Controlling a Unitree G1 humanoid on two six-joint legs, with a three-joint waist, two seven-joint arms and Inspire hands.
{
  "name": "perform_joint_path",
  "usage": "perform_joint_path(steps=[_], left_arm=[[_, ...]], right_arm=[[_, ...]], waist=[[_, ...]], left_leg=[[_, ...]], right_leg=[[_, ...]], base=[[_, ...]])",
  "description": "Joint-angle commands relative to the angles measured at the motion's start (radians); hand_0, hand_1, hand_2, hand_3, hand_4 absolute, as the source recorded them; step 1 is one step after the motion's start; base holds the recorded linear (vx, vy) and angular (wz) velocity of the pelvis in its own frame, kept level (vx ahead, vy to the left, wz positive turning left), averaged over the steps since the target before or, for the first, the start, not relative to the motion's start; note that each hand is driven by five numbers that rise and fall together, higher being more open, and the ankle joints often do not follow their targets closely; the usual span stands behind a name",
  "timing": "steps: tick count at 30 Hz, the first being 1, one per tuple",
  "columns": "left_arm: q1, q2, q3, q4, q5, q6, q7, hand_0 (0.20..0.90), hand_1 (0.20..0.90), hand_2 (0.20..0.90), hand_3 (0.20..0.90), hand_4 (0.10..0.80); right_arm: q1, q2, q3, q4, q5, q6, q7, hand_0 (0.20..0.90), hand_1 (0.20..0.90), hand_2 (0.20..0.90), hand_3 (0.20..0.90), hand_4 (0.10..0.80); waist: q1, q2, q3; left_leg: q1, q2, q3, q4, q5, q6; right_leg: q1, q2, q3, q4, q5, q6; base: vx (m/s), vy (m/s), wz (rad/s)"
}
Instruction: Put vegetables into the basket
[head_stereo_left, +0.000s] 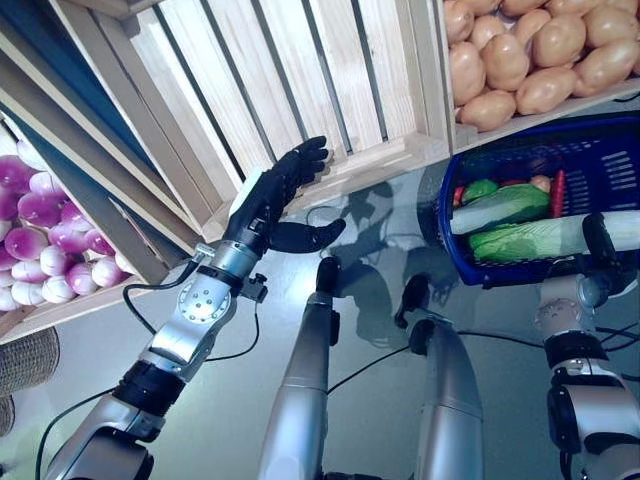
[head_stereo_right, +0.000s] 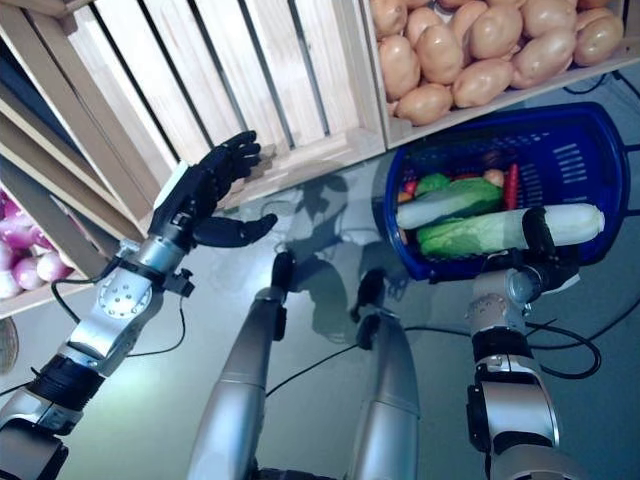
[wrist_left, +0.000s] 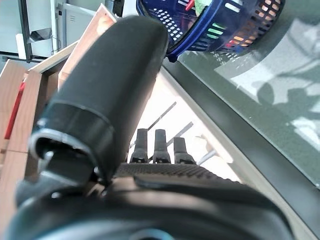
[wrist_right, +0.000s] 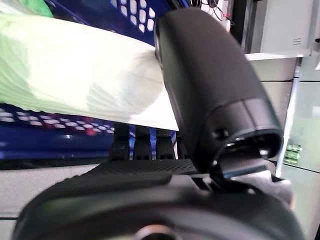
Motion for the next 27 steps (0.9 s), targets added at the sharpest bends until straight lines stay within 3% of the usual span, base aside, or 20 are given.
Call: perform_joint_path(steps=[1, 15, 22, 27], left_arm=[[-0.02, -0.023, 0.08, -0.156, -0.066, -0.145, -0.019, 0.9, 0.9, 0.9, 0.9, 0.8], [-0.002, -0.034, 0.096, -0.168, -0.195, -0.158, -0.107, 0.9, 0.9, 0.9, 0.9, 0.8], [0.032, -0.057, 0.11, -0.18, -0.271, -0.124, -0.194, 0.9, 0.9, 0.9, 0.9, 0.8], [0.045, -0.071, 0.109, -0.182, -0.308, -0.09, -0.24, 0.9, 0.9, 0.9, 0.9, 0.8]], right_arm=[[0.003, -0.137, -0.029, -0.081, -0.013, -0.09, 0.032, 0.9, 0.9, 0.9, 0.9, 0.8], [0.006, -0.125, -0.065, -0.072, 0.053, -0.12, 0.068, 0.9, 0.9, 0.9, 0.9, 0.8], [0.049, -0.096, -0.067, -0.122, 0.078, -0.159, 0.177, 0.9, 0.9, 0.9, 0.9, 0.8], [0.073, -0.088, -0.055, -0.166, 0.055, -0.135, 0.275, 0.9, 0.9, 0.9, 0.9, 0.8]], waist=[[0.004, 0.035, -0.001], [0.008, 0.029, -0.001], [0.001, 0.008, -0.001], [-0.004, -0.008, -0.001]], left_leg=[[0.018, -0.032, 0.024, -0.001, -0.038, 0.028], [0.045, -0.028, 0.021, -0.009, -0.038, 0.023], [0.169, -0.009, 0.04, -0.083, -0.023, 0.008], [0.302, -0.002, 0.043, -0.18, 0.005, -0.007]], right_leg=[[0.066, 0.008, -0.009, 0.066, -0.018, 0.012], [0.09, 0.018, -0.013, 0.066, -0.02, 0.011], [0.224, 0.034, -0.022, -0.028, -0.012, 0.011], [0.374, 0.043, -0.037, -0.151, 0.007, 0.011]], base=[[0.037, 0.006, -0.01], [0.009, -0.001, 0.01], [0.017, 0.012, -0.03], [0.034, 0.048, -0.02]])
